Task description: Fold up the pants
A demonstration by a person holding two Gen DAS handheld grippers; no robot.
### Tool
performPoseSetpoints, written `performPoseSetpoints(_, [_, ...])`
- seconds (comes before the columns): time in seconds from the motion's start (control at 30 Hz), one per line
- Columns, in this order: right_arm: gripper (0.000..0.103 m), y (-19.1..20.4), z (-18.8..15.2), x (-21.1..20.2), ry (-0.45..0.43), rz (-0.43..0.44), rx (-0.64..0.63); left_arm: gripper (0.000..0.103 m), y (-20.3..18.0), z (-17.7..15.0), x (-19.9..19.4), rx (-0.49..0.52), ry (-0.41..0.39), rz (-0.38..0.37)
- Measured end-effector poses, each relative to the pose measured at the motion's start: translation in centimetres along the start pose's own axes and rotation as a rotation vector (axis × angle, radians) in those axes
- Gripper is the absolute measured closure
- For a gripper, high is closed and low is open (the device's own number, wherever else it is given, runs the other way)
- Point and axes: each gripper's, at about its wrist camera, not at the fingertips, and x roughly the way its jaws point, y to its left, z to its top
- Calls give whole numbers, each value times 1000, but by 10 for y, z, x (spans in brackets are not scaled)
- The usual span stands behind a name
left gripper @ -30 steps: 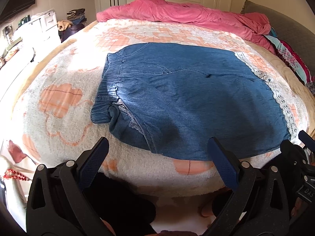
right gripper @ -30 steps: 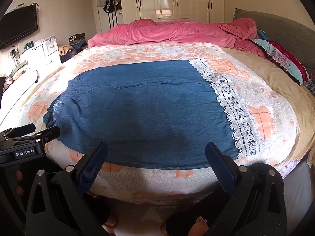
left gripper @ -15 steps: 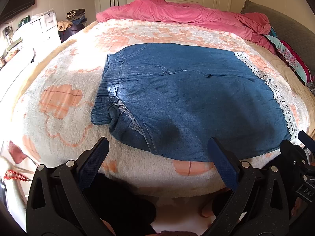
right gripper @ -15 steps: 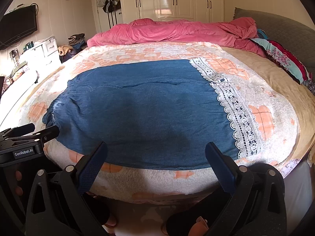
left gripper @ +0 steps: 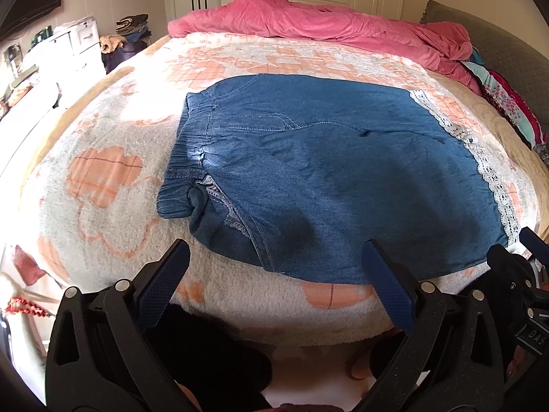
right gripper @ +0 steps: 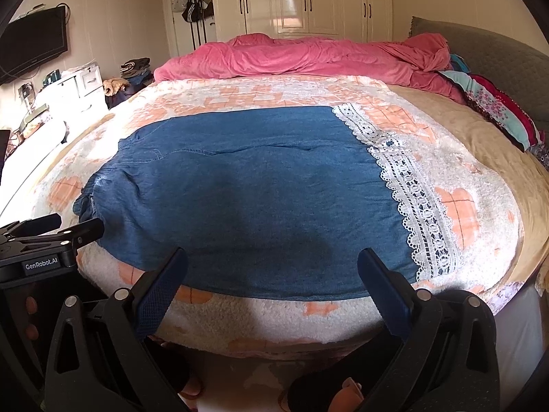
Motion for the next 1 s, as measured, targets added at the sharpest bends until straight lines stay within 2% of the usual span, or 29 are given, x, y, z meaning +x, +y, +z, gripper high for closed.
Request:
performPoseSetpoints(0.47, [4,4,23,23,17,38,-24,9,12,13,17,-24,8,-13])
performPoseSetpoints(0.7, [4,18,58,53,59,118,-82,9,37,42,30,-54,-5,8])
performPoseSetpoints(1.0, [4,53,109,105,85,172,-221,9,79,85,56,-91,2,23])
